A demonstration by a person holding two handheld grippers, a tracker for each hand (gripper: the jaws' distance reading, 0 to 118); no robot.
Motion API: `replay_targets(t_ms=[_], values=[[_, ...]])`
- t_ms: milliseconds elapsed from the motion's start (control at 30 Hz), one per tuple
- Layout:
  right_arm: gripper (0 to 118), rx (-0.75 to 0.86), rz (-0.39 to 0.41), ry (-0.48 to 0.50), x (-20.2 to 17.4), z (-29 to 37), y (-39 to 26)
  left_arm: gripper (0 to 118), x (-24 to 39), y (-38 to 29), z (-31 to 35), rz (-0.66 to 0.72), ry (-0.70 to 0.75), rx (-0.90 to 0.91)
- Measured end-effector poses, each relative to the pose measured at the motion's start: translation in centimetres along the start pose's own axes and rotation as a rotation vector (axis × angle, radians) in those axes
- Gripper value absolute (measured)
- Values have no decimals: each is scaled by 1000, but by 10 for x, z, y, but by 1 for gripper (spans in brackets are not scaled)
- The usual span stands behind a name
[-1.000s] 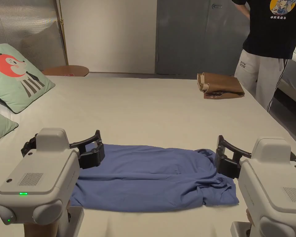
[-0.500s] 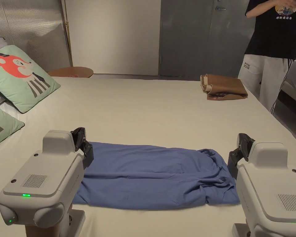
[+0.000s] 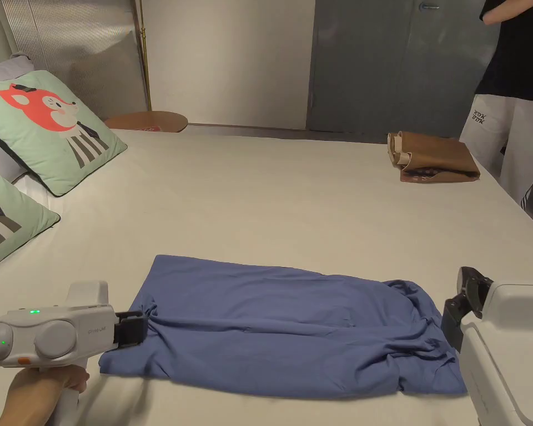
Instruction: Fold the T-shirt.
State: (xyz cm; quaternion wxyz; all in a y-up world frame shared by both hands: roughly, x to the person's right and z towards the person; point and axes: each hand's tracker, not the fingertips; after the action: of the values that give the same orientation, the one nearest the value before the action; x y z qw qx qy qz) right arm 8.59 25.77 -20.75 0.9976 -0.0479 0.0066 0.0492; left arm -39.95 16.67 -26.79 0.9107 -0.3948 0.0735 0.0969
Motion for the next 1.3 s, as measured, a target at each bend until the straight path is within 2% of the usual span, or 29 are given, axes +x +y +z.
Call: replay_targets(t_ms=[33,67,167,233,367,400,433,467,500,567,633,700,733,867,900,933,967,1067,1100,1133,1167,1200,1233,1267,1300], values=[[0,-12,0,-2,0,-6,-6,92,-4,-2,-11,-2,27,-32],[0,-21,2,-3,0,-10,-9,99,-4,-5,-16,0,51,-23],[0,-53,12,-6,1,-23,-21,98,-9,-9,-42,-27,102,-68],[0,-78,13,-5,2,-31,-31,94,-11,-14,-55,-3,99,-101],[0,-111,15,-12,4,-31,-31,55,-4,-26,-77,-57,107,-147],[0,-122,12,-12,5,-33,-34,54,0,-29,-82,-66,102,-157],[0,-133,9,-13,6,-37,-42,48,4,-31,-81,-68,108,-137],[0,-141,9,-14,7,-38,-45,22,4,-33,-80,-74,125,-109],[0,-150,9,-20,9,-39,-48,4,5,-32,-77,-80,98,-110],[0,-184,-10,-25,16,-43,-54,4,15,-30,-73,-91,74,-91],[1,-270,-58,-32,27,-52,-66,4,21,-28,-66,-182,123,-78],[1,-339,-105,-55,41,-65,-81,4,25,-25,-59,-203,129,-64],[6,-415,-112,-54,48,-74,-90,4,24,-23,-52,-192,121,-59],[81,-613,-161,-66,66,-111,-131,4,22,-10,-32,-174,82,-12],[93,-666,-153,-63,67,-119,-142,4,22,-7,-28,-165,76,1],[100,-706,-170,-59,67,-124,-150,4,22,-4,-25,-161,67,10],[100,-710,-186,-43,64,-126,-154,4,23,-2,-23,-161,63,14],[100,-723,-237,-19,58,-132,-164,4,24,1,-22,-160,55,20],[97,-728,-241,-21,56,-134,-167,4,24,1,-23,-164,55,17],[88,-741,-230,-11,52,-136,-170,4,24,0,-24,-167,58,15],[65,-757,-214,1,49,-137,-171,4,23,-1,-25,-167,60,13],[48,-762,-187,4,46,-136,-172,4,22,-2,-26,-164,61,10],[37,-739,-140,-15,41,-134,-170,4,20,-4,-25,-156,62,7],[11,-714,-113,-21,40,-131,-167,4,19,-6,-25,-148,61,6],[9,-720,-102,8,41,-130,-165,4,18,-8,-23,-138,58,8]])
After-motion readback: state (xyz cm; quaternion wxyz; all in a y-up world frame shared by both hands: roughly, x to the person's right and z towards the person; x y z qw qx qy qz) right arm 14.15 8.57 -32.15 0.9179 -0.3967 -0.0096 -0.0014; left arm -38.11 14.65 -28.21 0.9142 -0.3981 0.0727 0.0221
